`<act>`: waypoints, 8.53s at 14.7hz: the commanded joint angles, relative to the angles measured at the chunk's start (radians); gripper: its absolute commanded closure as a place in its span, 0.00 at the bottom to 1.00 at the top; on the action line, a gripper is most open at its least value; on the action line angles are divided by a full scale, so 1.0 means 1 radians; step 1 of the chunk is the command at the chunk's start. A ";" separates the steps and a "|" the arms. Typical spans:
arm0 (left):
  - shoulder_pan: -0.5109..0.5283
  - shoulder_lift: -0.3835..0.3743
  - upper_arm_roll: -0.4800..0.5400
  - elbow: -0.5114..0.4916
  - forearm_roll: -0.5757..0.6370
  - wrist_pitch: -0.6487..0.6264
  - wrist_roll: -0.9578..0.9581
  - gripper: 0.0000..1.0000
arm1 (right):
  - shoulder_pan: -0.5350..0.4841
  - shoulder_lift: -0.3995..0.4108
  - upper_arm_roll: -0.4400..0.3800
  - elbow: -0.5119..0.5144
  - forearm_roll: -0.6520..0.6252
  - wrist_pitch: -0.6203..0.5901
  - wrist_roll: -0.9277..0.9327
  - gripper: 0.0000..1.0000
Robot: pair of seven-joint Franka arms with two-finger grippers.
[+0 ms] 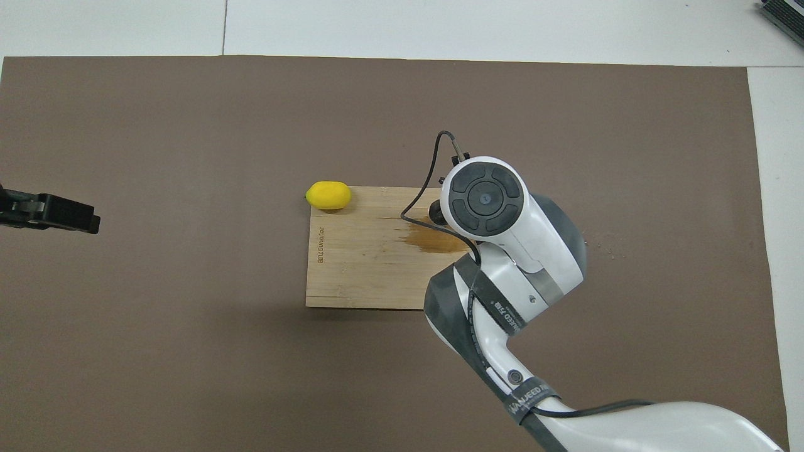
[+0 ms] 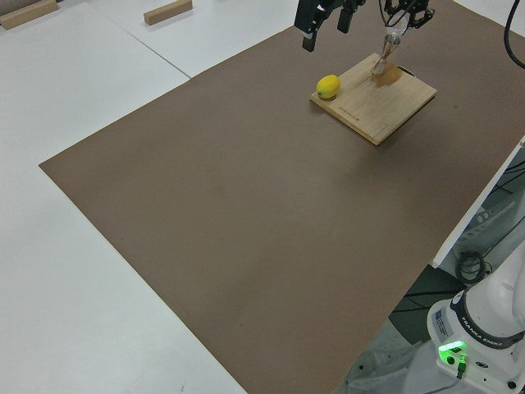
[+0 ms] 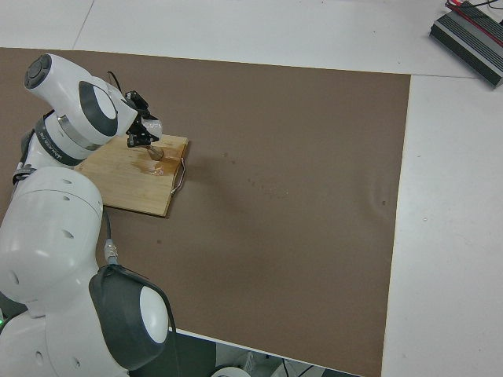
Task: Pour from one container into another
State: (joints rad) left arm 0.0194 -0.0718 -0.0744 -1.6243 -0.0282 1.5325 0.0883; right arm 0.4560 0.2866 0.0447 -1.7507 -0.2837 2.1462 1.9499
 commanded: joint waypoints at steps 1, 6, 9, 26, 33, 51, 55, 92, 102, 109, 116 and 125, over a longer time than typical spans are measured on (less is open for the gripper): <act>0.010 -0.006 -0.005 -0.003 0.010 -0.012 0.008 0.00 | -0.002 -0.021 0.003 -0.006 -0.029 -0.012 0.020 1.00; 0.010 -0.008 -0.005 -0.003 0.010 -0.012 0.008 0.00 | -0.022 -0.026 0.004 0.002 0.035 -0.012 0.014 1.00; 0.010 -0.006 -0.005 -0.003 0.010 -0.012 0.008 0.00 | -0.028 -0.027 0.004 0.002 0.109 -0.011 0.009 1.00; 0.010 -0.006 -0.005 -0.003 0.010 -0.012 0.008 0.00 | -0.147 -0.035 0.003 0.002 0.500 -0.017 -0.169 1.00; 0.010 -0.006 -0.005 -0.003 0.010 -0.012 0.008 0.00 | -0.316 -0.046 0.003 -0.084 0.771 -0.017 -0.403 1.00; 0.008 -0.006 -0.005 -0.003 0.010 -0.012 0.008 0.00 | -0.746 0.083 0.001 -0.234 1.051 -0.127 -1.106 1.00; 0.010 -0.006 -0.005 -0.003 0.010 -0.014 0.008 0.00 | -0.752 0.071 0.000 -0.280 1.052 -0.109 -1.108 1.00; 0.010 -0.006 -0.005 -0.003 0.010 -0.014 0.008 0.00 | -0.459 -0.265 0.021 -0.294 0.239 -0.138 -1.743 0.00; 0.010 -0.006 -0.005 -0.003 0.010 -0.014 0.008 0.00 | -0.407 -0.314 0.024 0.061 0.215 -0.460 -1.744 0.00; 0.010 -0.006 -0.005 -0.003 0.010 -0.014 0.008 0.00 | -0.418 -0.314 0.015 0.134 0.235 -0.560 -1.827 0.00; 0.010 -0.006 -0.005 -0.005 0.010 -0.014 0.008 0.00 | -0.447 -0.282 0.014 0.171 0.242 -0.600 -1.861 0.00; 0.010 -0.006 -0.005 -0.003 0.010 -0.014 0.008 0.00 | -0.431 -0.305 0.017 0.149 0.247 -0.655 -1.746 0.00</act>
State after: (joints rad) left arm 0.0194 -0.0718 -0.0744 -1.6243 -0.0282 1.5315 0.0883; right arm 0.0248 -0.0192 0.0540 -1.6186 -0.0455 1.5166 0.1427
